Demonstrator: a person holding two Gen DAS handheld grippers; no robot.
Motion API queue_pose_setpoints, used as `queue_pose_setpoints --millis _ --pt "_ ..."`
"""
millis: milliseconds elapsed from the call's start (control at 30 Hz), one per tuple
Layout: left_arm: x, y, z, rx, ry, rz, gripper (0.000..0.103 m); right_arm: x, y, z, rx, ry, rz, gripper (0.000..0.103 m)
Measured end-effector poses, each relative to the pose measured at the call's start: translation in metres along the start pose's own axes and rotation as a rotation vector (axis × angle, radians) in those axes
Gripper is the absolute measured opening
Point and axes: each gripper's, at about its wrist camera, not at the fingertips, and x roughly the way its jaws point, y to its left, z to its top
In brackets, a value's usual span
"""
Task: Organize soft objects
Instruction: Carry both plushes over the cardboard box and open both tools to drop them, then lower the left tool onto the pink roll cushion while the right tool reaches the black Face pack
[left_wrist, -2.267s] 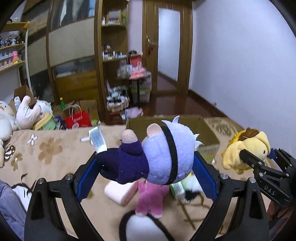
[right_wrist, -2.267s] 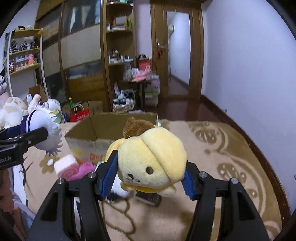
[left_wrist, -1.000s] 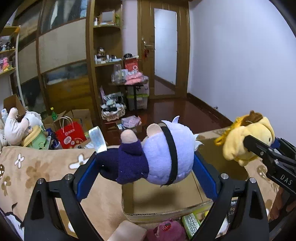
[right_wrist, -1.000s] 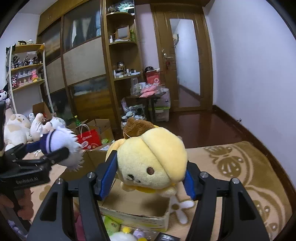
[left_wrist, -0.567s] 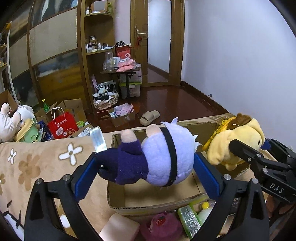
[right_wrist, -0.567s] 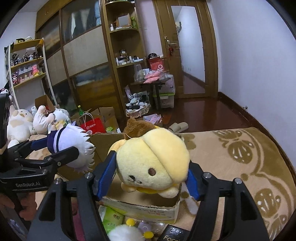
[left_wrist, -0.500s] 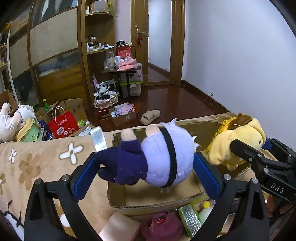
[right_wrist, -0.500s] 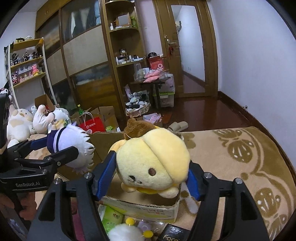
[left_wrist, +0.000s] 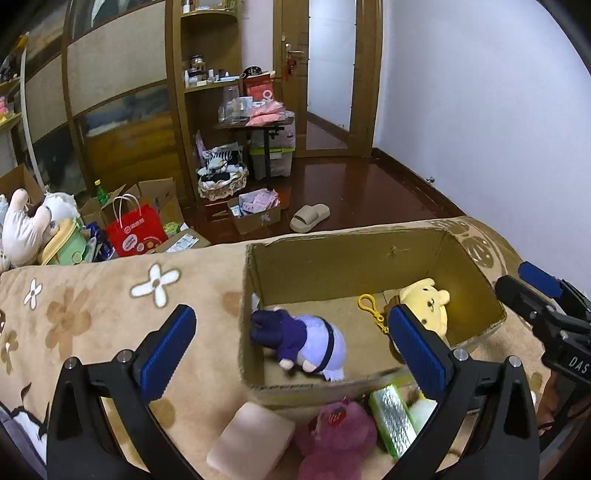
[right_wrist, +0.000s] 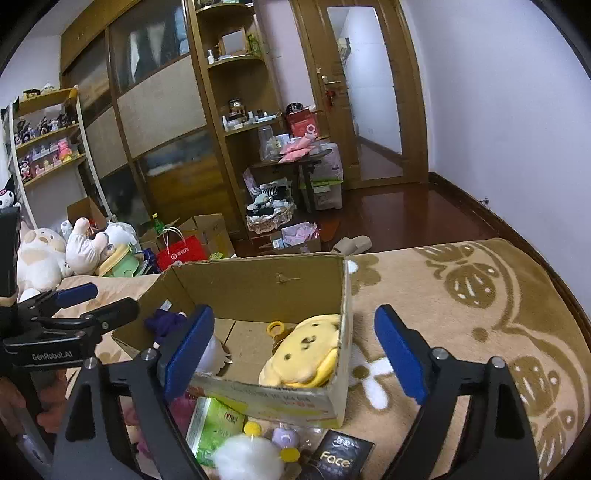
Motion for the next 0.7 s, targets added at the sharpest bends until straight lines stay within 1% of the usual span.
queue_pose_setpoints --millis 100,300,433,533,633,700 --pt "-0.007 0.006 -0.006 -0.007 0.023 0.019 0.102 -0.005 -0.001 -0.002 -0.001 0.006 -0.003 0.102" --pt "-0.017 0.019 -0.017 -0.026 0.109 0.051 0.102 -0.014 -0.002 -0.011 0.003 0.034 -0.011 0.102" --pt "-0.024 0.026 -0.023 -0.040 0.148 0.069 0.102 -0.020 -0.001 -0.019 -0.009 0.062 -0.025 0.102" --pt "-0.025 0.028 -0.029 -0.032 0.196 0.088 0.102 -0.026 0.001 -0.025 -0.025 0.093 -0.034 0.102" --pt "-0.030 0.033 -0.035 -0.042 0.220 0.100 0.102 -0.030 0.002 -0.033 -0.036 0.114 -0.049 0.102" --pt "-0.031 0.033 -0.038 -0.031 0.235 0.115 0.102 -0.033 0.001 -0.039 -0.030 0.128 -0.053 0.102"
